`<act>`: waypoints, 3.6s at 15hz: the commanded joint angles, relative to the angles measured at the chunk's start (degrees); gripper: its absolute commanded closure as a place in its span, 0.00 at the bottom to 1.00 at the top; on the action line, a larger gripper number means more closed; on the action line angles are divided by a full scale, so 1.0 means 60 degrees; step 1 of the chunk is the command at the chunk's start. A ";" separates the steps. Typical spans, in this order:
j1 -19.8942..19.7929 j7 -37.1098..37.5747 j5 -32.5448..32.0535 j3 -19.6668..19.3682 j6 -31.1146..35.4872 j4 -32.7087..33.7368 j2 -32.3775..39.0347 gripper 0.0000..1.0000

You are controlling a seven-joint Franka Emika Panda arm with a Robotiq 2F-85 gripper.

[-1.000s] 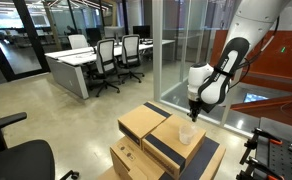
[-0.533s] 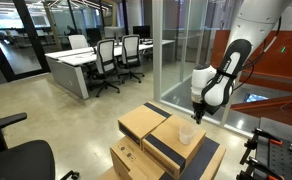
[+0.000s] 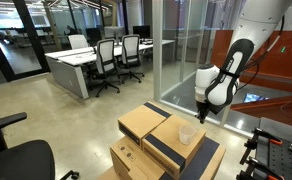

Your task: Twist the water jug around

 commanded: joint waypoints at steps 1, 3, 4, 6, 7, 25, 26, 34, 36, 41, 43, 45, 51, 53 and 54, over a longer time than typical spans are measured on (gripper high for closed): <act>-0.0270 -0.0767 -0.0087 -0.0029 0.0420 -0.0582 -0.0312 0.93; -0.0360 -0.1046 -0.0117 -0.0070 0.0598 -0.0764 -0.0374 0.93; -0.0111 -0.0832 0.0067 0.0138 0.0227 -0.0163 -0.0149 0.93; -0.0032 -0.0813 0.0112 0.0301 0.0213 0.0079 -0.0174 0.93; 0.0018 -0.0799 0.0123 0.0382 0.0168 0.0232 -0.0167 0.93; 0.0251 -0.0665 0.0111 0.0423 0.0007 0.0444 -0.0180 0.93; 0.0302 -0.0652 0.0108 0.0451 -0.0011 0.0499 -0.0172 0.93; 0.0403 -0.0609 0.0090 0.0461 -0.0161 0.0724 -0.0138 0.92; 0.0344 -0.0628 0.0099 0.0452 -0.0128 0.0613 -0.0217 0.92; 0.0286 -0.0743 0.0049 0.0481 -0.0029 0.0619 -0.0171 0.92; 0.0286 -0.0743 0.0049 0.0480 -0.0029 0.0619 -0.0171 0.92; 0.0286 -0.0743 0.0049 0.0480 -0.0029 0.0619 -0.0171 0.92; 0.0286 -0.0743 0.0049 0.0480 -0.0029 0.0619 -0.0171 0.92; 0.0286 -0.0743 0.0049 0.0480 -0.0029 0.0619 -0.0171 0.92; 0.0286 -0.0743 0.0049 0.0480 -0.0029 0.0619 -0.0171 0.92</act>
